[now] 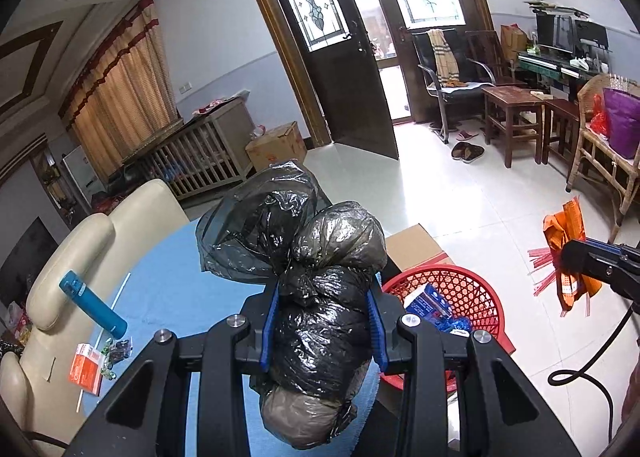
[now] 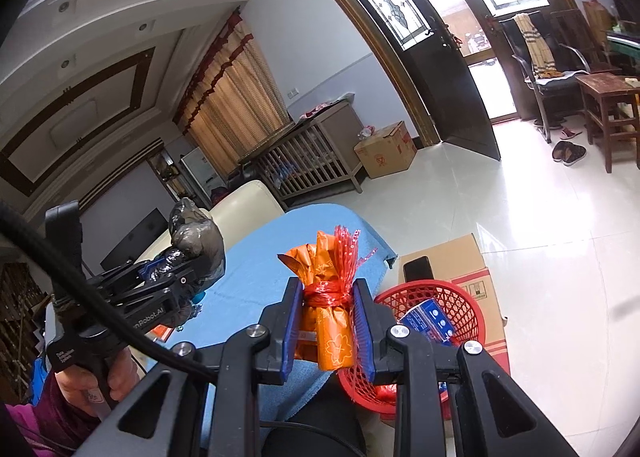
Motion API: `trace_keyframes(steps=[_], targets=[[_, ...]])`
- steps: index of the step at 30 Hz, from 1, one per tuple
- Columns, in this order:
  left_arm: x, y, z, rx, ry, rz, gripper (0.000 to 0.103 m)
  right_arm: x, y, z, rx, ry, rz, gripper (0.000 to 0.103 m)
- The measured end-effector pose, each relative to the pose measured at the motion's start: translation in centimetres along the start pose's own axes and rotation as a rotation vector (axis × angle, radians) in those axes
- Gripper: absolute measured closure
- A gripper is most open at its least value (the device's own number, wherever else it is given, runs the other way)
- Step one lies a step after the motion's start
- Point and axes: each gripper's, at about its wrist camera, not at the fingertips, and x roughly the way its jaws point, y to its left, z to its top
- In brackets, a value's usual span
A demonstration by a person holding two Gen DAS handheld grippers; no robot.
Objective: Collect trash
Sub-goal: 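Carry the black bags and orange wrapper over the red basket with both tools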
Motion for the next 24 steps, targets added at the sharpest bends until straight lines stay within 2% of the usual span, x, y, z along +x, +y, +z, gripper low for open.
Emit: trace_keyframes(steps=[24], targets=[[1.3,0.7,0.0,0.0,0.03,-0.036,0.064,-0.6,-0.1,0.2,0.022,0.009,-0.016,0.076]])
